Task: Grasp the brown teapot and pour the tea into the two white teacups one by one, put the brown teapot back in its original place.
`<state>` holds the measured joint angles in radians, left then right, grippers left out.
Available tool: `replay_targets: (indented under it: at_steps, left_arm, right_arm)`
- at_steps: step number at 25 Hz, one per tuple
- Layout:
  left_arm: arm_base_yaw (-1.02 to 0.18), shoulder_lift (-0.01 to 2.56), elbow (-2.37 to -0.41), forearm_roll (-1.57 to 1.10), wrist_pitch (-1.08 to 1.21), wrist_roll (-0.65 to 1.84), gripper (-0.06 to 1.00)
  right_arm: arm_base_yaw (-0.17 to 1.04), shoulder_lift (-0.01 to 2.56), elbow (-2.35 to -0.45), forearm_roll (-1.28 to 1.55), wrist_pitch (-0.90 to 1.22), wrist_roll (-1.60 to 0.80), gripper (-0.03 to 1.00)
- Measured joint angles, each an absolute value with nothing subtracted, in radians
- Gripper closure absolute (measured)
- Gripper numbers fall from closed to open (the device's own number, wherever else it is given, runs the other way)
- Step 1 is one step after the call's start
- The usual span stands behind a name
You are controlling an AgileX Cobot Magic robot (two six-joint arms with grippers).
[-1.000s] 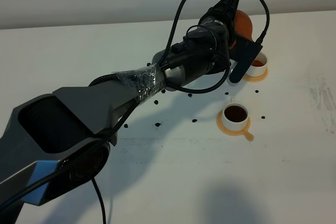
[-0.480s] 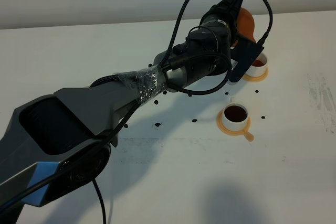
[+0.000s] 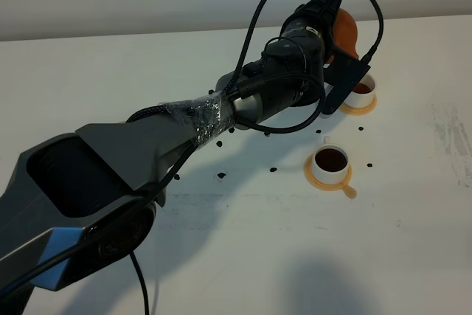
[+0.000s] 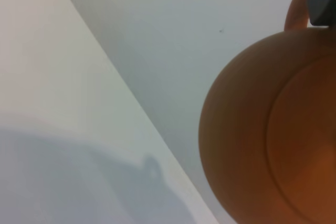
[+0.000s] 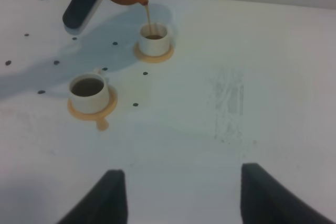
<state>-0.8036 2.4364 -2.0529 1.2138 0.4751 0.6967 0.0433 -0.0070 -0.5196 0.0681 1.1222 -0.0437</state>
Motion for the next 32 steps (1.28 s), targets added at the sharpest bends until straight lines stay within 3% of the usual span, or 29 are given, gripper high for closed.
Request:
replay_targets:
  at_steps: [32]
  left_arm:
    - [-0.804, 2.436, -2.053, 1.246, 0.449, 0.743, 0.83]
  right_arm:
    - [0.043, -0.007, -0.520, 0.068, 1.122, -0.044, 0.50]
